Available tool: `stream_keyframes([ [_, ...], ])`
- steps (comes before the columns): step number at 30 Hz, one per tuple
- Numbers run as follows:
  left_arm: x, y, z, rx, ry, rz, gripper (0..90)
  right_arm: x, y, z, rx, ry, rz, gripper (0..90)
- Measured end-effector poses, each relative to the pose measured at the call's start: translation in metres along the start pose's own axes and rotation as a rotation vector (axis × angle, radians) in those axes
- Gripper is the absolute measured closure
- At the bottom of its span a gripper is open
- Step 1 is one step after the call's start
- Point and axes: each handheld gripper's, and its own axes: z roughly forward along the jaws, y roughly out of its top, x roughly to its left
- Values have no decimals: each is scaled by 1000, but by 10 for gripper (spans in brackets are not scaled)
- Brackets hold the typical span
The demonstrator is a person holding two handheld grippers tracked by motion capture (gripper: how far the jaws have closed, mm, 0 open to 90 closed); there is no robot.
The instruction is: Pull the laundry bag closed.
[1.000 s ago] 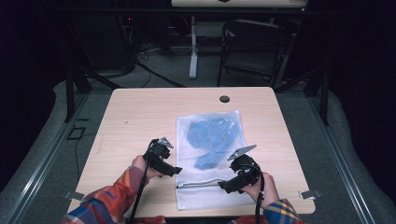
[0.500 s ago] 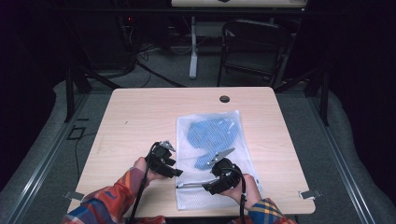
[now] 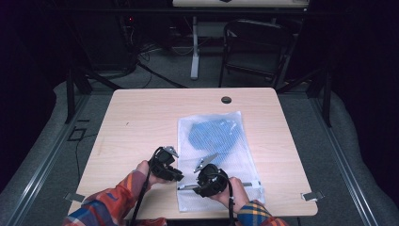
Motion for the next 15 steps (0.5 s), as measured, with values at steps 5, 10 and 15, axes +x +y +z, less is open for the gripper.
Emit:
stream_keyframes([
  [5, 0, 0, 4, 30, -15, 9, 877, 5, 8, 12, 6, 15, -8, 717],
  [10, 1, -1, 7, 58, -22, 19, 900, 8, 14, 21, 8, 14, -23, 749],
  [15, 2, -1, 10, 72, -32, 18, 900, 11, 17, 28, 6, 0, -36, 758],
])
